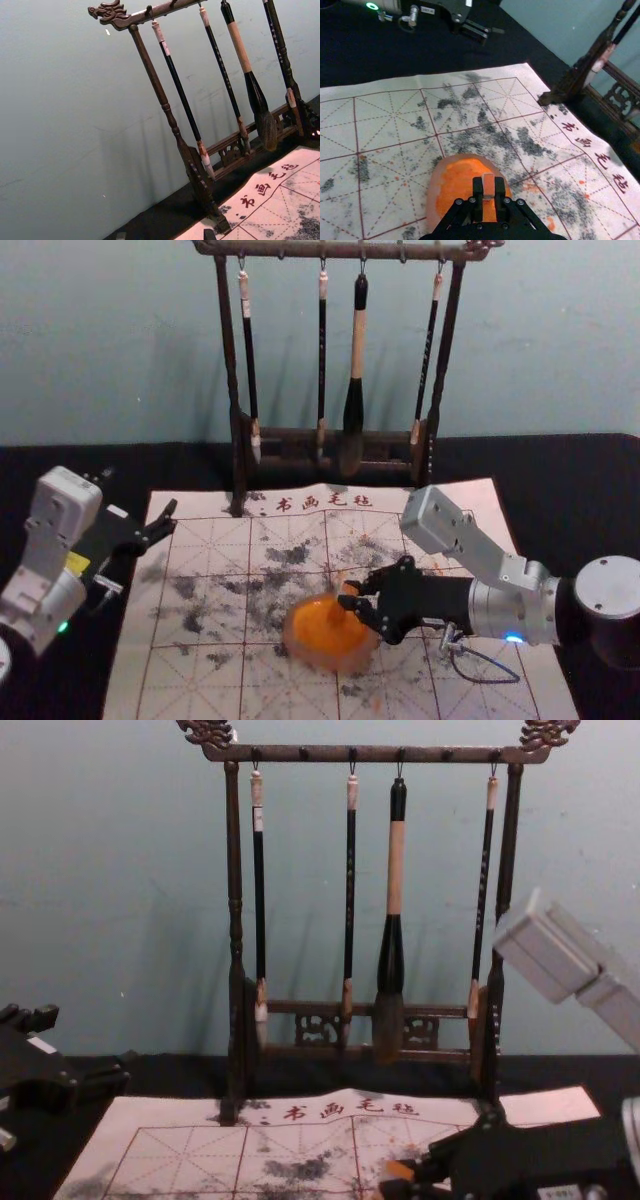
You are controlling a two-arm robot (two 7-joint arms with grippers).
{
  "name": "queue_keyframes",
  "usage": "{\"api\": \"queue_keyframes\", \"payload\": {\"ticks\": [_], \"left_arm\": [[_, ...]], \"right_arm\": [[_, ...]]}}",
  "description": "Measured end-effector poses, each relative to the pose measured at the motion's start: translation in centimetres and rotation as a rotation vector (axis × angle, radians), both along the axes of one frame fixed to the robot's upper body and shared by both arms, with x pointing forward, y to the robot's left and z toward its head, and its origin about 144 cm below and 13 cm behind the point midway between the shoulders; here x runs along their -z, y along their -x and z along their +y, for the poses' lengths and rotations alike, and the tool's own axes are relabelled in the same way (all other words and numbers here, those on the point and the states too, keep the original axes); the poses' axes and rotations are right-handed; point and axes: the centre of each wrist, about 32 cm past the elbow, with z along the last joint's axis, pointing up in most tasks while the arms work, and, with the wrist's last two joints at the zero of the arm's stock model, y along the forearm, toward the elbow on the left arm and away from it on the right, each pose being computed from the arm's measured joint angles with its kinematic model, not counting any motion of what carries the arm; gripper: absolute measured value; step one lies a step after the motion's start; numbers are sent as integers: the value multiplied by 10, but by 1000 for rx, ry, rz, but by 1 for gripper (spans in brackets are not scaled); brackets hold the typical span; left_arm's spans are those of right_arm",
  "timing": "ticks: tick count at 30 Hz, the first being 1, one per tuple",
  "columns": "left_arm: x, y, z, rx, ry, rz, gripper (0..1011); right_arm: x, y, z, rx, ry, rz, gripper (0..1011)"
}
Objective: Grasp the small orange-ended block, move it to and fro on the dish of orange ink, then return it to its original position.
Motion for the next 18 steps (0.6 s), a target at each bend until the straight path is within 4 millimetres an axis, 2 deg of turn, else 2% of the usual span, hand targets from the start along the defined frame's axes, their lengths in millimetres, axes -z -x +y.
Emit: {"api": "queue_keyframes", "payload": {"ticks": [9, 18], "left_arm": [[0, 0, 0, 0, 0, 0, 1001], [0, 0, 0, 0, 0, 0, 1001]], "right_arm": [[-1, 0, -6, 26, 9, 0, 104], [-6, 10, -12, 25, 13, -3, 104]]}}
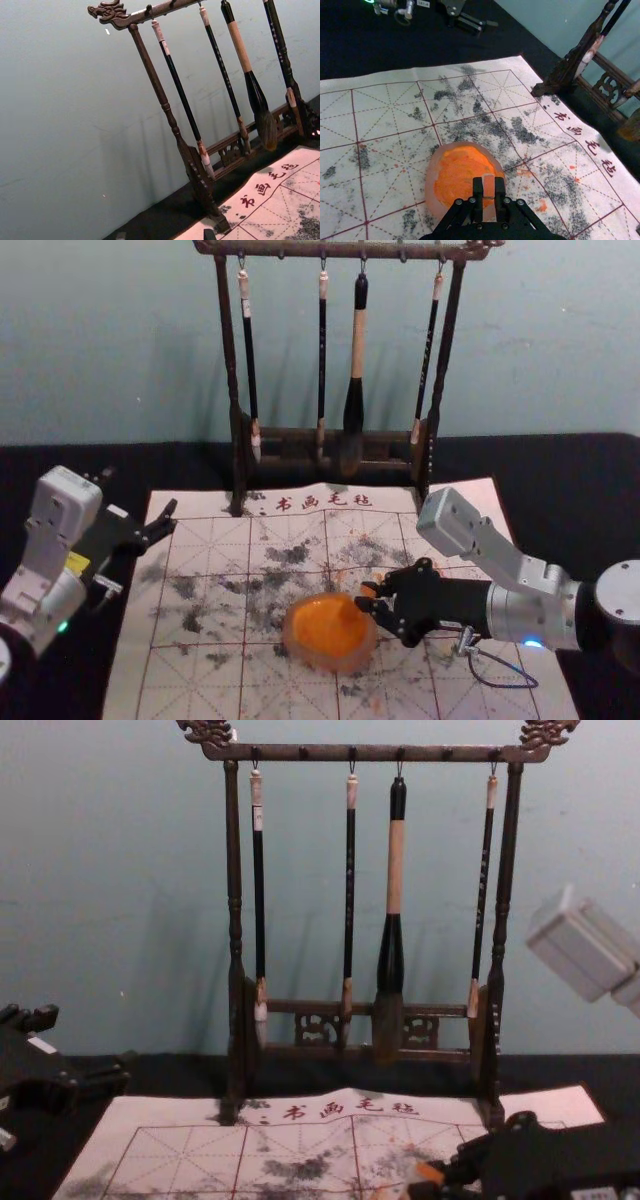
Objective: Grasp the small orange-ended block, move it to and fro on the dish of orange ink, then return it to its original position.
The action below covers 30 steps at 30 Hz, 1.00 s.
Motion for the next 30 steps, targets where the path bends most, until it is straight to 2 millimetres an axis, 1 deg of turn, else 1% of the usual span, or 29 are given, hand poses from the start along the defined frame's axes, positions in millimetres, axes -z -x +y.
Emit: {"api": "queue_keyframes", "payload": {"ticks": [18, 22, 30], "left_arm": [[0, 0, 0, 0, 0, 0, 1001], [0, 0, 0, 0, 0, 0, 1001], [0, 0, 0, 0, 0, 0, 1002]], "right_arm": [[-15, 15, -12, 8, -12, -26, 104], [-20, 18, -16, 20, -15, -33, 104], [-33, 28, -34, 87, -35, -36, 104]]}}
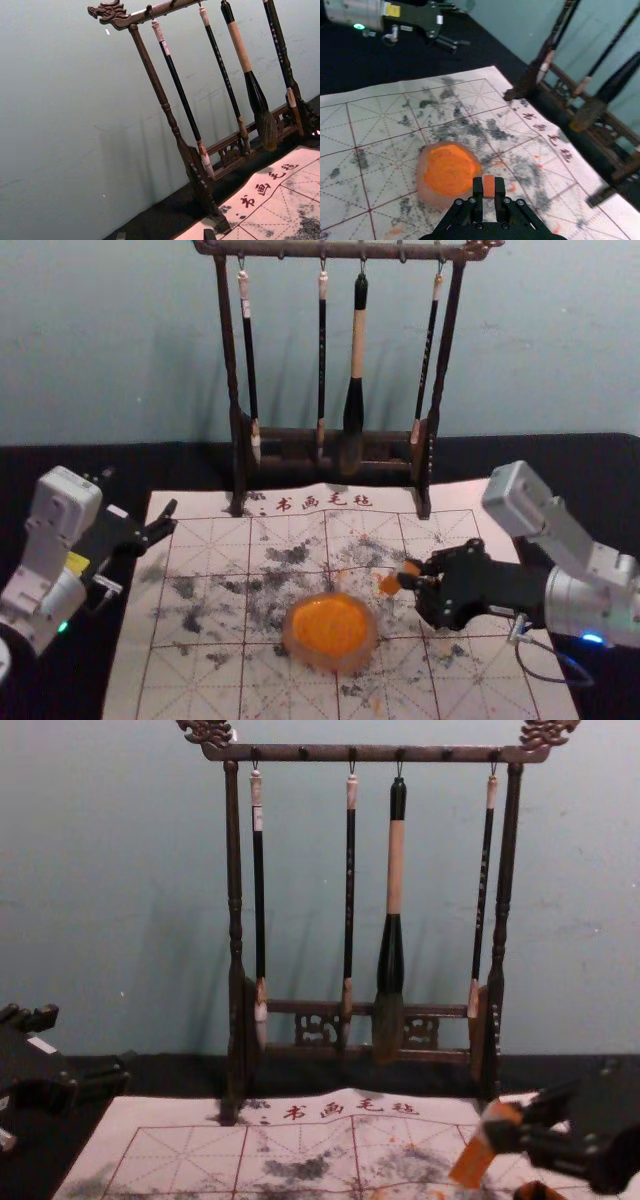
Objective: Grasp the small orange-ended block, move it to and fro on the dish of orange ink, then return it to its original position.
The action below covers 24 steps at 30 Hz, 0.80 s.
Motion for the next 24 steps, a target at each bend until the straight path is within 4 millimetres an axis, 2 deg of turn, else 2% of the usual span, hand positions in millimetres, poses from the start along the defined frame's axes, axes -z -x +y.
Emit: {"api": "queue_keyframes", "payload": {"ticks": [13, 24], "left_arm": [[0, 0, 0, 0, 0, 0, 1001], [0, 0, 0, 0, 0, 0, 1001]], "right_arm": [[-15, 14, -21, 111, 22, 6, 104], [-12, 17, -29, 163, 44, 49, 104]]}}
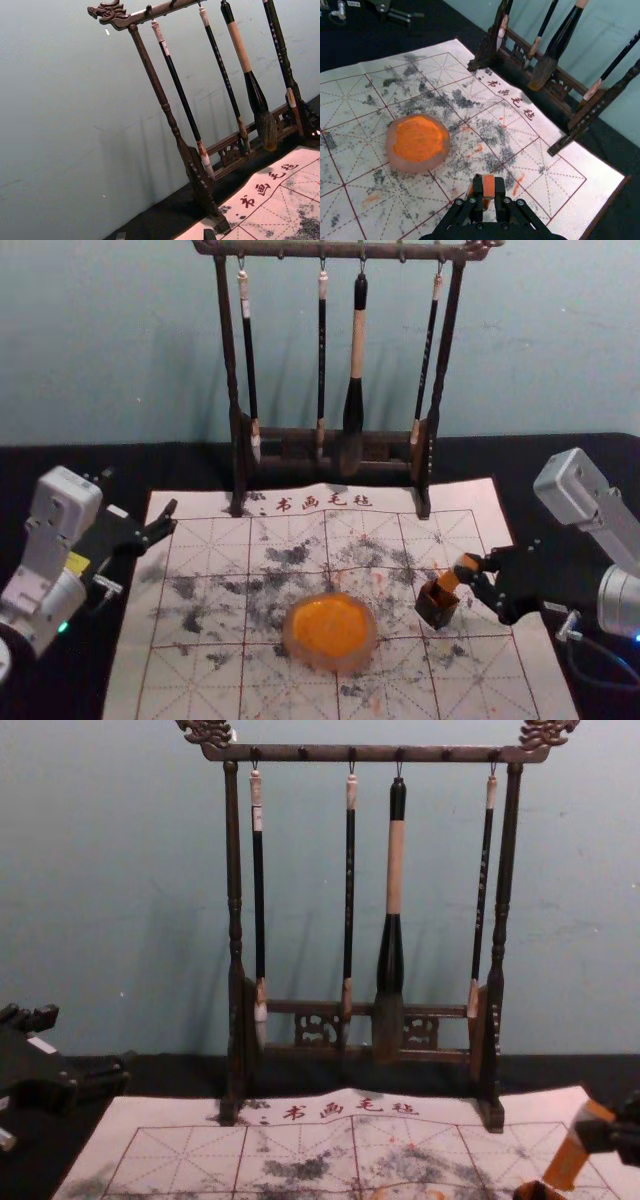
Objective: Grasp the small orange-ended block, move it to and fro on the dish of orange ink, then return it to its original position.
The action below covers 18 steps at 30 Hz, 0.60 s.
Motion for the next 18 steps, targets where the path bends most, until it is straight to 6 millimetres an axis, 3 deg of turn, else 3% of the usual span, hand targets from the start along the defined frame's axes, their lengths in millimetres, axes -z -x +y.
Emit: {"api": "queue_keyframes", "payload": {"ticks": [18], "left_arm": [[0, 0, 0, 0, 0, 0, 1001]], "right_arm": [[6, 0, 1, -1, 0, 31, 104]]}}
